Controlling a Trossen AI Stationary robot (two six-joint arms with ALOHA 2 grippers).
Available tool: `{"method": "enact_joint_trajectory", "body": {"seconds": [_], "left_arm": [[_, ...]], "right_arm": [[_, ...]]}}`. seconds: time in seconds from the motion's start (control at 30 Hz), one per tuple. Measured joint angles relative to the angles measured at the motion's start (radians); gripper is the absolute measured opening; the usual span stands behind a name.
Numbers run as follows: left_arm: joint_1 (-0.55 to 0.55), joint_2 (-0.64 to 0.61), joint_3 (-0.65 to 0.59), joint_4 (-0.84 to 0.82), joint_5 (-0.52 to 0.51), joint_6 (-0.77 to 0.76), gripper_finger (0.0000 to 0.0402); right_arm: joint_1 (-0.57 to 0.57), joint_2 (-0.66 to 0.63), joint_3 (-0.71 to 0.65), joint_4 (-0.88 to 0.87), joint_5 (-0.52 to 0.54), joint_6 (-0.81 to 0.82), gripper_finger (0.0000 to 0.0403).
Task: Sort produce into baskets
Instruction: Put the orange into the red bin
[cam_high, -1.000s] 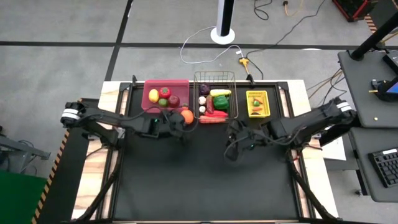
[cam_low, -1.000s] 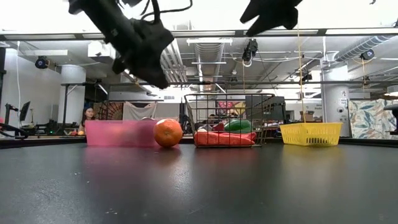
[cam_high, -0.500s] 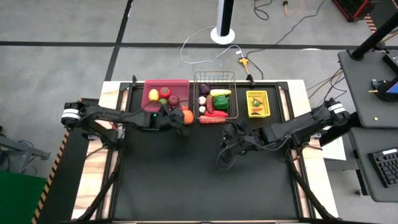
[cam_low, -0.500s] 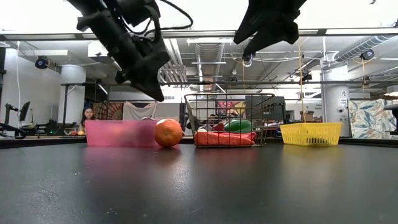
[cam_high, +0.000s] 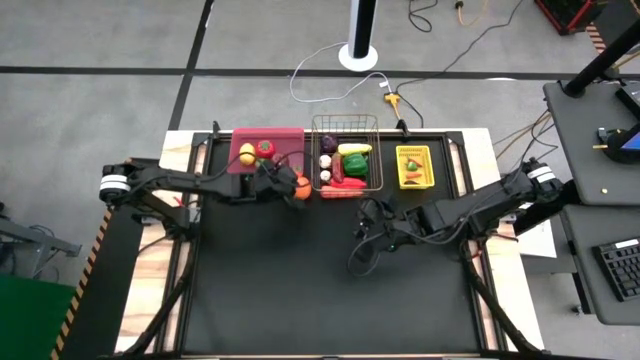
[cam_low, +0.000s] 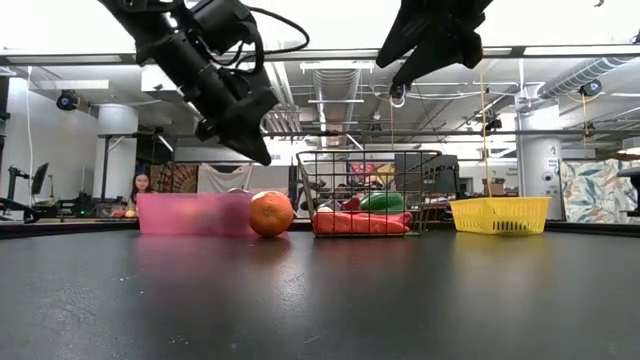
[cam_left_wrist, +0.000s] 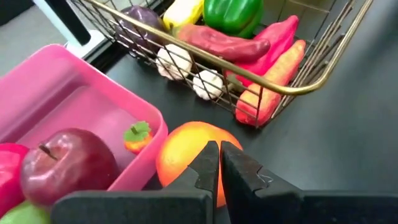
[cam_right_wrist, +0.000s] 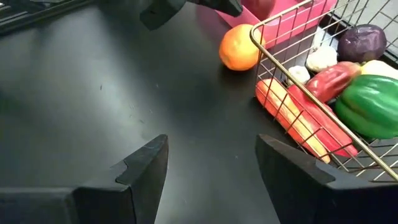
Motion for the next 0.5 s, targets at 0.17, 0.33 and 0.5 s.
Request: {"method": "enact_joint_trajectory", "body": {"seconds": [0.17,0.33,0.5], "left_arm": [[0.000,0.000,-0.066,0.112,0.000,-0.013,0.0000],[0.000,0.001,-0.127,0.225,-0.001,-0.029,0.0000],[0.004,0.001,-0.184,0.334,-0.009,-0.029,0.0000]], "right_arm": [[0.000,0.000,0.000,0.000,0.002,-0.001,0.0233],[0.000,0.000,0.000,0.000,0.003,-0.006,0.0233],[0.000,0.000,0.000,0.000,0.040,-0.009,0.0233]]}}
